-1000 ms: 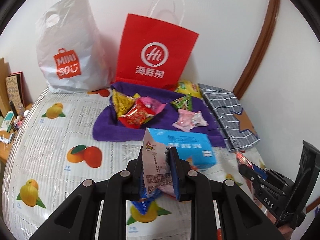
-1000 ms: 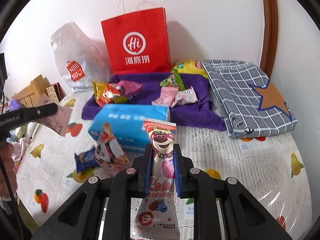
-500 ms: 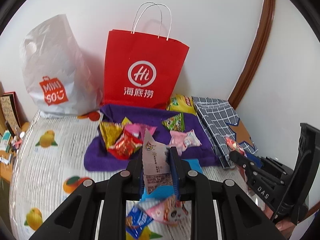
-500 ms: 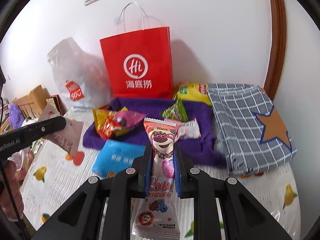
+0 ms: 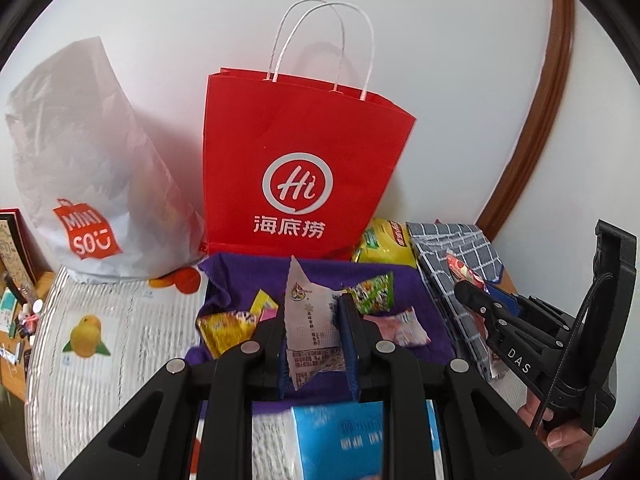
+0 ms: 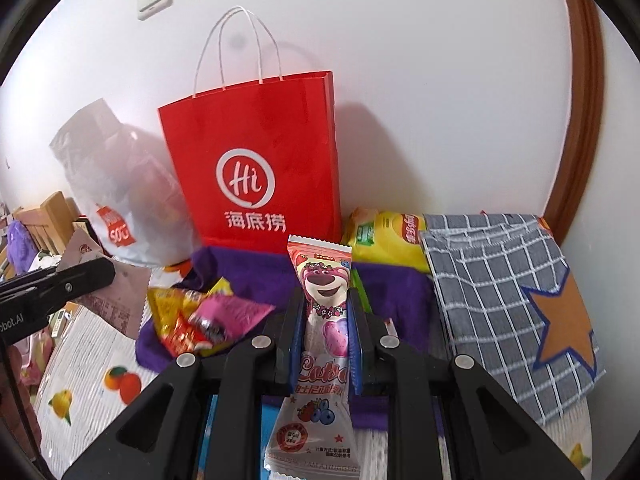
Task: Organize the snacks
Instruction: 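Carry the pink bear-print bar and pink-white packet with both tools over the purple towel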
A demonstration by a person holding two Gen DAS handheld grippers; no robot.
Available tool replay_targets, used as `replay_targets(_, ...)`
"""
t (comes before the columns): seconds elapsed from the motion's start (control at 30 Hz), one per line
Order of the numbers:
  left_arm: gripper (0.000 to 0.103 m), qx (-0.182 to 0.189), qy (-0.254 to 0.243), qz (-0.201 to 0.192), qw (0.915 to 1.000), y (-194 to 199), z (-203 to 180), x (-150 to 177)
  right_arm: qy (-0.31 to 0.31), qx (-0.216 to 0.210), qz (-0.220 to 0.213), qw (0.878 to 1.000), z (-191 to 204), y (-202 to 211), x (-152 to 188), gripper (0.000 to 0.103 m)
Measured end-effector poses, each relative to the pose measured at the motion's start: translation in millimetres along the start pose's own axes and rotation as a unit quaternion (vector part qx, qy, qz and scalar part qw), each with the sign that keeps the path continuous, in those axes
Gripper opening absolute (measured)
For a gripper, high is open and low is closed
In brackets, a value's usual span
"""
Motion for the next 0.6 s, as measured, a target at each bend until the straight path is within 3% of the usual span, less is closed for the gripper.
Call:
replay_targets(0.27,0.021,0.008,-0.001,0.018,0.9998,-46,-2,-15,-0.004,-0.003,0.01,1.0,-6,-44,-19,0.02)
replay_targets(0.6,0.021,-0.001,0.002,0.058,0.9983,-96,14,0,0.007,0.002,0.053,0.999,-13,-93,3,0.02)
Point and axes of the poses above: each gripper's, at about its wrist camera, not at the fingertips, and y roughly against the way its jaws point, z to its left, x to its underside, the point moved 10 cm from there along -y, roughly the way its jaws point, and after that the axes turned 2 degrees about z, right-handed, at the moved point
